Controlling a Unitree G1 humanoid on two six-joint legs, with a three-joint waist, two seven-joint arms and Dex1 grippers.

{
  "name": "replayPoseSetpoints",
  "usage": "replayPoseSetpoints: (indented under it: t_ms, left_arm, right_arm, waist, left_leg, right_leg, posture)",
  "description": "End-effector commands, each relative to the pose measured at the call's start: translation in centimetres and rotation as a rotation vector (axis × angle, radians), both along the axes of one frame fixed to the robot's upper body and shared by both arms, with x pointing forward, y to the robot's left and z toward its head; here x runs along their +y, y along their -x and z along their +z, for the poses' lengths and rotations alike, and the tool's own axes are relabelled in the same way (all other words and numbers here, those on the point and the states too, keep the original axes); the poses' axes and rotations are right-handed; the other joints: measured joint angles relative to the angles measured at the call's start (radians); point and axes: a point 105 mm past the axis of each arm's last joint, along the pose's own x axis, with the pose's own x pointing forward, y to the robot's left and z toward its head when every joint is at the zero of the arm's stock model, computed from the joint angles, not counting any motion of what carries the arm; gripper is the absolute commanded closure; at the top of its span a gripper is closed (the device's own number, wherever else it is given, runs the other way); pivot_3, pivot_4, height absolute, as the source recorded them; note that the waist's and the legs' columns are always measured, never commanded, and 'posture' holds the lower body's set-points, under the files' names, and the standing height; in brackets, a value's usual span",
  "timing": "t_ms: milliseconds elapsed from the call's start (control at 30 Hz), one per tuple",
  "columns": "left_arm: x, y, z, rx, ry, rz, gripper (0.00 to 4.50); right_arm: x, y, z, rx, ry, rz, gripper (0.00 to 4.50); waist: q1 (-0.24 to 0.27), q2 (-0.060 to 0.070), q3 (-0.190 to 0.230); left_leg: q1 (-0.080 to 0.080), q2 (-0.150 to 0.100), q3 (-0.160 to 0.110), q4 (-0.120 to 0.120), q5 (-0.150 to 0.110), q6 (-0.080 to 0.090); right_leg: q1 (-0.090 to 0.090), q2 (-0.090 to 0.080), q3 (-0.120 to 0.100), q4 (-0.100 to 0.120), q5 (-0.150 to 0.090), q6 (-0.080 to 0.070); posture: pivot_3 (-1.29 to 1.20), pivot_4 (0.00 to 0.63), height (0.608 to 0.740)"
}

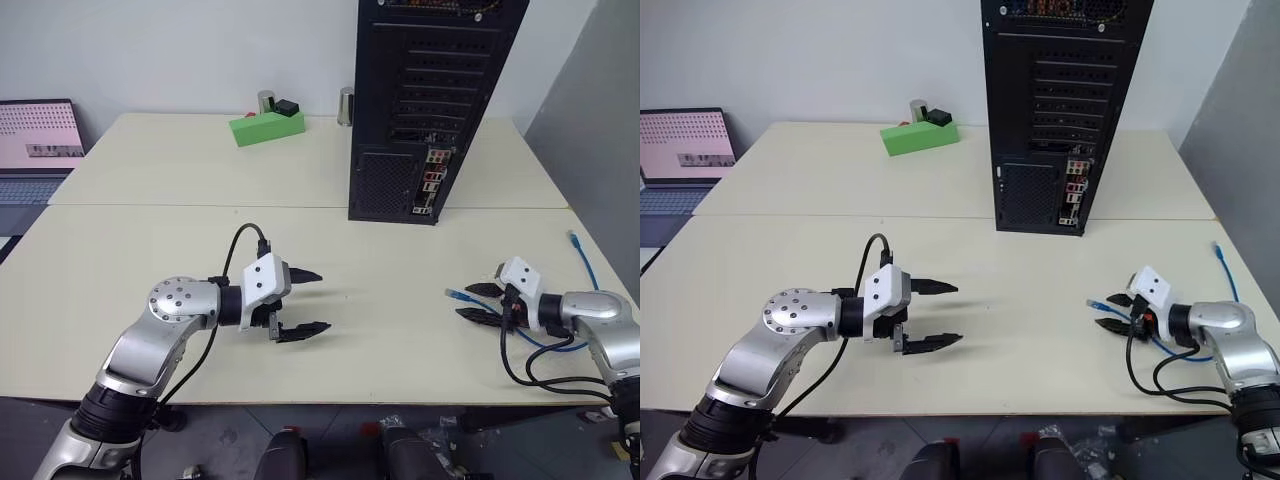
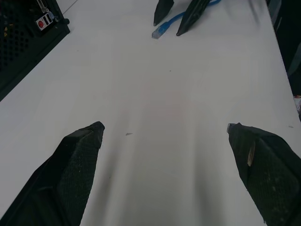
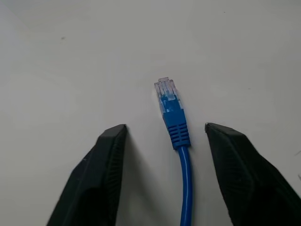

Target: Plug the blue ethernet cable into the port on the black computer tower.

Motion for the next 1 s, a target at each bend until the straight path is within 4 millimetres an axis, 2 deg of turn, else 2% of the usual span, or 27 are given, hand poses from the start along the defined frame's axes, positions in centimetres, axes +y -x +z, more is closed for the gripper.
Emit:
replayPoseSetpoints:
  t_ms: [33, 200, 300, 400, 567, 700, 833, 1000]
  left_arm:
    - [-0.5, 0.3, 0.5, -0.024, -0.002, -0.045, 0.00]
    - [-0.6, 0.2, 0.5, -0.013, 0.001, -0.063, 0.00]
    - [-0.8, 0.0, 0.2, -0.008, -0.009, -0.068, 0.00]
    - [-1.2, -0.6, -0.5, -0.015, -0.044, -0.079, 0.00]
    - [-3.0, -1.8, -1.2, -0.030, -0.064, -0.113, 0.00]
    - [-4.2, -2.4, -1.9, -0.027, -0.090, -0.155, 0.00]
    - [-5.4, -2.7, -2.5, -0.023, -0.108, -0.197, 0.00]
    - [-6.3, -2.9, -2.6, -0.025, -0.105, -0.220, 0.00]
  right_arm:
    - [-1.2, 0.6, -1.6, 0.081, 0.066, -0.036, 2.59]
    - [-1.3, 0.7, -1.6, 0.079, 0.123, -0.006, 3.72]
    - [-0.7, 0.8, -1.1, 0.059, 0.132, 0.025, 4.36]
    - [1.4, 0.7, 0.0, 0.010, 0.118, 0.083, 4.38]
    - [7.0, 1.4, 2.3, -0.081, 0.045, 0.213, 4.39]
    - [10.4, 2.5, 3.1, -0.106, 0.018, 0.288, 4.39]
    - [12.4, 3.1, 3.4, -0.108, 0.004, 0.324, 4.39]
    - [13.5, 3.2, 3.6, -0.109, -0.002, 0.338, 4.40]
  waist:
    - [0.000, -0.001, 0.000]
    - [0.000, -0.001, 0.000]
    - [0.000, -0.001, -0.001]
    - [0.001, -0.001, -0.001]
    - [-0.005, -0.001, 0.000]
    - [-0.002, -0.001, 0.000]
    - [0.001, -0.001, 0.000]
    - [0.000, -0.001, 0.000]
  left_leg:
    - [0.000, 0.000, 0.000, 0.000, 0.000, 0.000]
    - [0.000, 0.000, 0.000, 0.000, 0.000, 0.000]
    - [0.000, 0.000, 0.000, 0.000, 0.000, 0.000]
    - [0.000, 0.000, 0.000, 0.000, 0.000, 0.000]
    - [0.000, 0.000, -0.001, 0.000, 0.000, 0.000]
    - [-0.001, 0.000, -0.001, 0.000, 0.000, 0.000]
    - [-0.002, 0.000, -0.001, 0.000, 0.000, 0.000]
    - [-0.002, -0.001, -0.001, 0.000, 0.000, 0.000]
  right_leg:
    - [0.000, 0.000, 0.000, 0.000, 0.000, 0.000]
    - [0.000, 0.000, 0.000, 0.000, 0.000, 0.000]
    - [0.000, 0.000, 0.000, 0.000, 0.000, 0.000]
    - [0.000, 0.000, 0.000, 0.000, 0.000, 0.000]
    - [-0.001, 0.001, 0.000, 0.000, 0.000, 0.000]
    - [-0.002, 0.001, -0.001, 0.000, 0.000, 0.000]
    - [-0.001, 0.000, -0.001, 0.000, 0.000, 0.000]
    - [-0.002, 0.000, -0.001, 0.000, 0.000, 0.000]
  posture:
    - [0.00, 0.150, 0.740]
    - [0.00, 0.150, 0.740]
    - [0.00, 0.150, 0.740]
    - [0.00, 0.150, 0.740]
    - [0.00, 0.150, 0.740]
    - [0.00, 0.150, 0.740]
    - [0.00, 0.150, 0.740]
    - [0.00, 0.150, 0.740]
